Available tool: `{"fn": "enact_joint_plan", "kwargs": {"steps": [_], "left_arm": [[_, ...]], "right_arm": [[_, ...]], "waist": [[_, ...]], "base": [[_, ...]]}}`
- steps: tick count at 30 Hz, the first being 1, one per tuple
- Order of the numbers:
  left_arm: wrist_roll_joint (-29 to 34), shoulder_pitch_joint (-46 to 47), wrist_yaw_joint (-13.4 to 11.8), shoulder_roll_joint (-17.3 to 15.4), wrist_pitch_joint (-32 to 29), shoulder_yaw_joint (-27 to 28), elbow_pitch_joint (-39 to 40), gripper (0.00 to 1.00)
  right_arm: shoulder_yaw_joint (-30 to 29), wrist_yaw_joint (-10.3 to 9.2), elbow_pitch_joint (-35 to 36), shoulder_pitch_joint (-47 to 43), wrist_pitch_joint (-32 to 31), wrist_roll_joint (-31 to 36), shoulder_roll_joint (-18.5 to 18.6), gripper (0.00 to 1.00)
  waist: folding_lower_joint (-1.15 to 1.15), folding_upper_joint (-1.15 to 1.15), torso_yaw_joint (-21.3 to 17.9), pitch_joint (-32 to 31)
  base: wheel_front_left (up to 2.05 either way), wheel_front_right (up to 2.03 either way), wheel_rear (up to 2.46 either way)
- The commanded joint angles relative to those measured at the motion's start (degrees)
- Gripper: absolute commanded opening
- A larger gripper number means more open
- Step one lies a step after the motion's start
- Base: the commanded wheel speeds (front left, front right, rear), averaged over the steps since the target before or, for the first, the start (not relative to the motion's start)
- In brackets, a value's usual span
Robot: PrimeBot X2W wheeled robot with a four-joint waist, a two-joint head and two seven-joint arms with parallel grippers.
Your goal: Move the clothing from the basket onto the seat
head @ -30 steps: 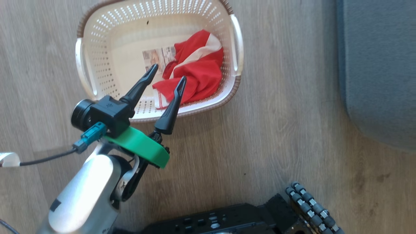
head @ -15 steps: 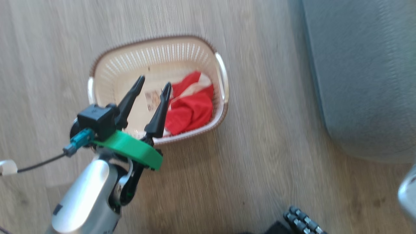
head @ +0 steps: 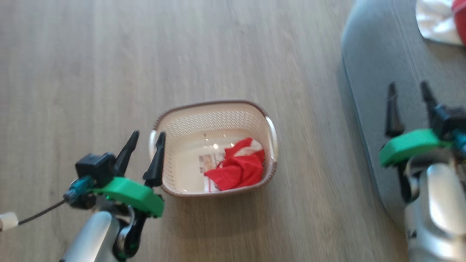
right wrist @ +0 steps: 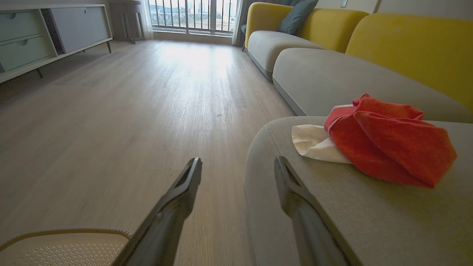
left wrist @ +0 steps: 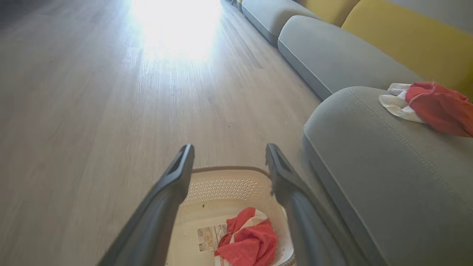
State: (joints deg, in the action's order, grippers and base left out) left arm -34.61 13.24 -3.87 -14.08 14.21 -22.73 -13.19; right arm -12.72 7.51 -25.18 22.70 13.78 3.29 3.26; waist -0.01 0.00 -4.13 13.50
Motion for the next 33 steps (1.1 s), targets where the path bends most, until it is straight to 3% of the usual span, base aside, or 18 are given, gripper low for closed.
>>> {"fn": "enact_joint_plan", "kwargs": {"steps": [1, 10, 15, 21, 33], "left_arm": [[0.52, 0.46, -0.55, -1.56, 0.74, 2.88, 0.95, 1.00], [2.45, -4.52, -0.51, -2.24, 0.77, 10.87, -0.25, 1.00], [4.97, -6.05, -0.43, -1.29, 0.78, 13.70, -0.87, 1.00], [7.05, -7.27, 1.36, 0.11, 0.78, 16.00, -1.43, 1.00], [9.80, -7.97, 3.50, 2.23, 0.78, 18.74, -2.33, 1.00]], "right_arm": [[2.17, -0.02, 3.01, -0.07, 0.01, -0.67, -0.13, 1.00], [7.67, -0.02, 9.64, -11.18, 0.72, 0.99, -0.35, 1.00], [8.75, -0.02, 8.17, -14.62, 1.11, 0.50, -0.37, 1.00], [8.37, -0.02, 7.45, -17.24, 1.19, -2.97, -0.37, 1.00], [8.09, -0.02, 8.75, -17.67, 1.21, -3.56, -0.38, 1.00]], "waist": [[0.01, 0.00, 3.80, -3.89], [0.01, 0.00, 6.70, -7.99], [0.01, 0.00, 7.06, -9.56], [0.01, 0.00, 6.91, -9.92], [0.01, 0.00, 6.10, -9.91]], "base": [[0.00, 0.00, 0.00], [0.00, 0.00, 0.00], [0.00, 0.00, 0.00], [0.00, 0.00, 0.00], [0.00, 0.00, 0.00]]}}
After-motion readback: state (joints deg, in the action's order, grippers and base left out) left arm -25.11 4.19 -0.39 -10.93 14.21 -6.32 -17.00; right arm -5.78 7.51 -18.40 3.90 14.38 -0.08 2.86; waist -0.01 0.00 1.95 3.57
